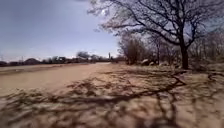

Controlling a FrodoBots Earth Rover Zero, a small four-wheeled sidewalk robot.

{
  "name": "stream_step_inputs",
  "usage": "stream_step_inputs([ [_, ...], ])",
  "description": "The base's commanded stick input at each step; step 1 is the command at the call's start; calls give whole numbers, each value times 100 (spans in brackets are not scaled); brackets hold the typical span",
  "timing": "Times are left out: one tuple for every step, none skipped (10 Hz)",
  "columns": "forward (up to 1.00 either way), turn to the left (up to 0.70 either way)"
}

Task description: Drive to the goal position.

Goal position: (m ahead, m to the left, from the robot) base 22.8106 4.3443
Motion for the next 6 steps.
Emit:
stream_step_inputs([
  [100,0],
  [100,0],
  [100,0],
  [100,6],
  [100,17],
  [100,27],
])
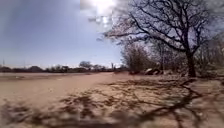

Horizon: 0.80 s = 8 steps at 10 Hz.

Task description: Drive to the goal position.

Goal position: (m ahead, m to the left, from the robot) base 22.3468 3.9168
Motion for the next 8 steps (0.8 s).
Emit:
stream_step_inputs([
  [100,27],
  [100,27],
  [100,27],
  [100,27],
  [100,27],
  [100,27],
  [100,0],
  [100,0],
])
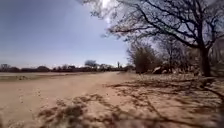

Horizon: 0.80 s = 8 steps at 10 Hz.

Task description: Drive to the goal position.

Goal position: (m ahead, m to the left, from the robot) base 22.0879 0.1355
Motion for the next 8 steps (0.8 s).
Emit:
stream_step_inputs([
  [100,0],
  [100,0],
  [100,0],
  [100,0],
  [100,0],
  [100,0],
  [100,0],
  [100,0],
])
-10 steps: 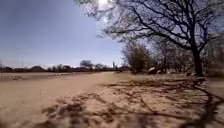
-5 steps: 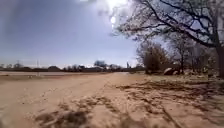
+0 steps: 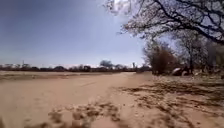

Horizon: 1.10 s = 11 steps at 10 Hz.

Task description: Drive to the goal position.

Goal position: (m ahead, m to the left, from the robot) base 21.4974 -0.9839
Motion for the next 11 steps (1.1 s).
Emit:
stream_step_inputs([
  [100,0],
  [100,0],
  [100,0],
  [100,0],
  [100,0],
  [100,0],
  [100,0],
  [100,0],
  [100,0],
  [100,0],
  [100,0],
])
